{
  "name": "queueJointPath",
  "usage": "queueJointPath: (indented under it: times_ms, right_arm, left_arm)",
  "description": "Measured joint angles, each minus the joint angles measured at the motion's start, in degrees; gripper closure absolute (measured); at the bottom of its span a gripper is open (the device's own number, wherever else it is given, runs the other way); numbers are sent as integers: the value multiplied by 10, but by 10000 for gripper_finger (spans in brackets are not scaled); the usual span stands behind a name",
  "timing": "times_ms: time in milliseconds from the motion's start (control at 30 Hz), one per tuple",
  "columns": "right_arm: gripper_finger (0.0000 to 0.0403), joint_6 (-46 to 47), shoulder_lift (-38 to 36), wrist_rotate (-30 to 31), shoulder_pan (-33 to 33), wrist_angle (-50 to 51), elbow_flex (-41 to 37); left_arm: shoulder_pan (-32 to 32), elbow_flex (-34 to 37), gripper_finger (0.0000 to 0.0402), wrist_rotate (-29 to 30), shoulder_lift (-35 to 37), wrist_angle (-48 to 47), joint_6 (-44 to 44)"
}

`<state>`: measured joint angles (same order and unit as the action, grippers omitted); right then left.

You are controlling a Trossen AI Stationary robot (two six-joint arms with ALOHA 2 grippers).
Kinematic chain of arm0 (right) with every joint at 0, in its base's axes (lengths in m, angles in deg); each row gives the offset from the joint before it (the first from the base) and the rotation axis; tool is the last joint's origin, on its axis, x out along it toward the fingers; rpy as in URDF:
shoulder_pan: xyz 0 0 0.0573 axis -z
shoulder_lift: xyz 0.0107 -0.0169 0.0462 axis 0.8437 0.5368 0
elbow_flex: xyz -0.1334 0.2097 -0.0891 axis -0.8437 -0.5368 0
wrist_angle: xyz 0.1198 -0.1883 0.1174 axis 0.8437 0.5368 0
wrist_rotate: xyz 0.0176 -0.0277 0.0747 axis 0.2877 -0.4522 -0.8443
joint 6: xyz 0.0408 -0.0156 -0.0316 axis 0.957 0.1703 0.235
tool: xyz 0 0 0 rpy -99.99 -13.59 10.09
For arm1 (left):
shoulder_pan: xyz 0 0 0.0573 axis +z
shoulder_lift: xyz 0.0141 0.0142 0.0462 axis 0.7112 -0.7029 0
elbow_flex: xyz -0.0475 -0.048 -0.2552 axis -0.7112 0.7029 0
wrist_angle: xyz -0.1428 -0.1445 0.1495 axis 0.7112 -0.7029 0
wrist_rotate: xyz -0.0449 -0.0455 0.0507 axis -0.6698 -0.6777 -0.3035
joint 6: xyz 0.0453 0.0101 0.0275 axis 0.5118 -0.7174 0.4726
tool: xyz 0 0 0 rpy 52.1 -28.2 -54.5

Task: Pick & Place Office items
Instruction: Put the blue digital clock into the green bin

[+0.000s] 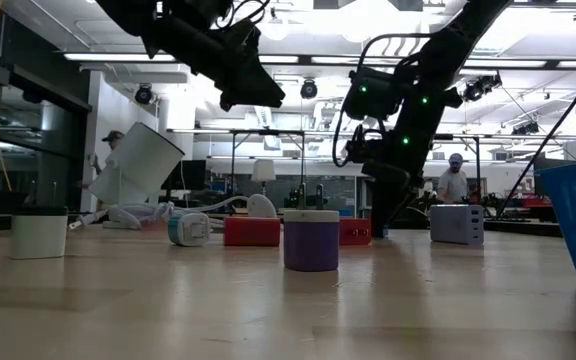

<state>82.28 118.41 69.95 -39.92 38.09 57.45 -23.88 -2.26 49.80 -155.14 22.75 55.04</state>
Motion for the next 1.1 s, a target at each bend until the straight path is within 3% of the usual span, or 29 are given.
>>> queueJointPath:
  times_ms: [833, 1100]
  right_arm:
    - [175, 9, 0, -4, 0, 1, 0]
    - [222, 15, 0, -4, 0, 3, 0]
  left_arm:
    - [0, 0, 275, 0, 0, 0, 0]
    - [0, 0, 275, 0, 0, 0, 0]
